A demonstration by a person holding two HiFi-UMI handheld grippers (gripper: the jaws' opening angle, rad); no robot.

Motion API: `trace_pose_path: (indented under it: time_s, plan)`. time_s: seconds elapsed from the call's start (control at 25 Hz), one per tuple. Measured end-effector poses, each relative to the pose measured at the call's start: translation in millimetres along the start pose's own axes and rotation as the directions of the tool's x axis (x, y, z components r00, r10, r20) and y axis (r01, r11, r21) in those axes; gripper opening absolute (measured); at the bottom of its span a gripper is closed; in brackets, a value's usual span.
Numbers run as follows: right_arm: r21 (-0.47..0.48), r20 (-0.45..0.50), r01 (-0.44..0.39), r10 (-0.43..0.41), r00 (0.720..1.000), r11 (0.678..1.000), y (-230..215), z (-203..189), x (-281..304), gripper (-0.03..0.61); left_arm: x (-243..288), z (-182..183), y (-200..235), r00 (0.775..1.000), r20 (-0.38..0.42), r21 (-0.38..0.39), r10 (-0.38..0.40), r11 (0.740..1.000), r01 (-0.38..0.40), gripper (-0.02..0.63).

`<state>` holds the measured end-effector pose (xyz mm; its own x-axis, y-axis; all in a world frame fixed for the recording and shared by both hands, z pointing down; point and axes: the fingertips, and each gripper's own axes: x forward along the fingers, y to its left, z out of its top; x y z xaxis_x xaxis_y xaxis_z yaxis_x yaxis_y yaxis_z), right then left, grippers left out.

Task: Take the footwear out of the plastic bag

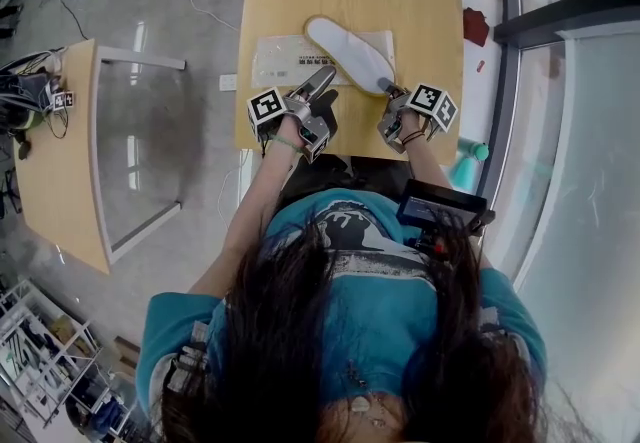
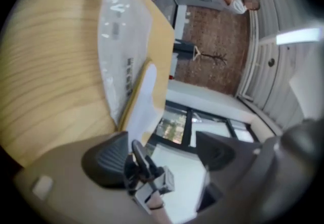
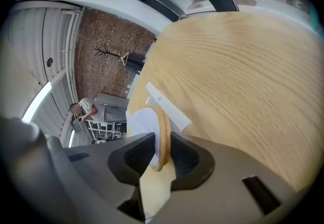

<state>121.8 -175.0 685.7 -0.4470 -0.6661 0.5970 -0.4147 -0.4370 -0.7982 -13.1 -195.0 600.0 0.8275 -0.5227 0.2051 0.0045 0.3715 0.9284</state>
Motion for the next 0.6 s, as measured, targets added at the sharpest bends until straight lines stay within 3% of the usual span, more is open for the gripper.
trace_pose_path:
  time_s: [0.16, 0.36, 0.48, 0.6]
  plan:
    - [-0.014, -0.01, -0.03, 0.029, 1.0, 0.999, 4.4, -6.8, -1.6, 0.098, -17.9, -3.1, -3.3, 1.0, -0.031, 0.134, 0.005, 0.991, -0.001, 0.4]
    - [-0.182, 0.042, 0.118, -0.112, 0.993, 0.976, 5.0, -7.7, -20.3, 0.183, -35.0, -4.0, -22.6, 0.996, -0.071, 0.223, -0.059, 0.972, 0.073, 0.4]
    - [-0.234, 0.104, 0.148, -0.126, 0.987, 0.961, 15.2, -4.1, -37.3, 0.186, -44.4, -7.1, -30.4, 0.994, -0.091, 0.34, -0.054, 0.937, 0.082, 0.4]
    - [-0.263, 0.139, 0.103, -0.068, 0.988, 0.959, 35.0, -7.0, -53.0, 0.184, -48.9, -17.4, -36.2, 0.989, -0.14, 0.448, -0.046, 0.888, 0.105, 0.399]
